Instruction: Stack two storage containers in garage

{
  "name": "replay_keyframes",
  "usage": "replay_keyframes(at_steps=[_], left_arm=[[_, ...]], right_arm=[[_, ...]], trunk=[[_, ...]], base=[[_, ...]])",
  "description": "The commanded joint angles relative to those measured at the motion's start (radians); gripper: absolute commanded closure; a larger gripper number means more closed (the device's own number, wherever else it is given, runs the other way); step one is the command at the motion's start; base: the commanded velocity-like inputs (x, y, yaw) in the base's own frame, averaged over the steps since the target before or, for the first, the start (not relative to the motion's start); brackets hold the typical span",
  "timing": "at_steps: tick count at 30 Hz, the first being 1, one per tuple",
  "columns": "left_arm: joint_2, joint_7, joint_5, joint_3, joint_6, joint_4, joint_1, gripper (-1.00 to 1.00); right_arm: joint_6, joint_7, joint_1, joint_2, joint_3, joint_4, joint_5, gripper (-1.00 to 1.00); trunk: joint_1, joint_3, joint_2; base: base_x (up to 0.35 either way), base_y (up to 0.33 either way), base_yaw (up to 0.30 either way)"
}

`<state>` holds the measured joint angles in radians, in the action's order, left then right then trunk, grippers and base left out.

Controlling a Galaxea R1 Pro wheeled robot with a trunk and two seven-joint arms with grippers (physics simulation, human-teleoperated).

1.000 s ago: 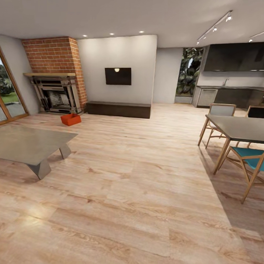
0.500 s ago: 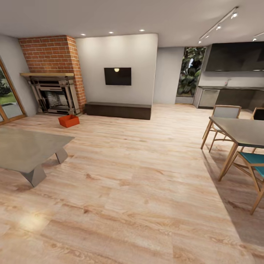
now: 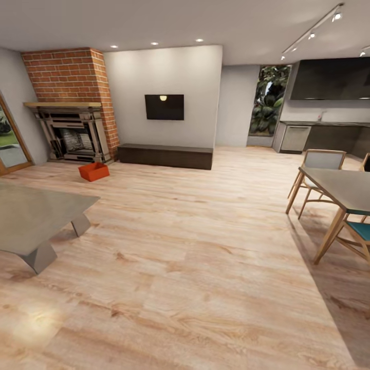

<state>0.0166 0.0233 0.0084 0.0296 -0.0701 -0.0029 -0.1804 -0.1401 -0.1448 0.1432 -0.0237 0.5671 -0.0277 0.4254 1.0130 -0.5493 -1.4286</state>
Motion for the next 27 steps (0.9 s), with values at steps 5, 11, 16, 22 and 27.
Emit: replay_keyframes(at_steps=[5, 11, 16, 22, 27], left_arm=[[0.000, 0.002, 0.001, 0.003, -0.004, 0.001, -0.001, -1.00], [0.000, 0.002, 0.001, 0.003, -0.004, 0.001, -0.001, -1.00], [0.000, 0.002, 0.001, 0.003, -0.003, 0.001, -0.001, -1.00], [0.000, 0.003, 0.001, 0.003, -0.004, 0.001, -0.001, -1.00], [0.000, 0.002, 0.001, 0.003, -0.004, 0.001, -0.001, -1.00]], right_arm=[[-0.005, -0.001, 0.001, -0.001, 0.008, -0.003, 0.010, -1.00], [-0.005, -0.001, 0.001, -0.001, 0.008, -0.003, 0.010, -1.00], [-0.005, -0.001, 0.001, -0.002, 0.008, -0.003, 0.011, -1.00], [-0.004, -0.001, 0.001, -0.002, 0.008, -0.003, 0.011, -1.00], [-0.004, -0.001, 0.001, -0.002, 0.008, -0.003, 0.012, -1.00]], trunk=[[0.001, -0.001, 0.000], [0.001, -0.001, 0.000], [0.001, -0.001, 0.000], [0.001, -0.001, 0.000], [0.001, -0.001, 0.000]], base=[[0.322, 0.000, 0.000], [0.323, 0.000, 0.000], [0.323, 0.000, 0.000], [0.323, 0.000, 0.000], [0.323, 0.000, 0.000]])
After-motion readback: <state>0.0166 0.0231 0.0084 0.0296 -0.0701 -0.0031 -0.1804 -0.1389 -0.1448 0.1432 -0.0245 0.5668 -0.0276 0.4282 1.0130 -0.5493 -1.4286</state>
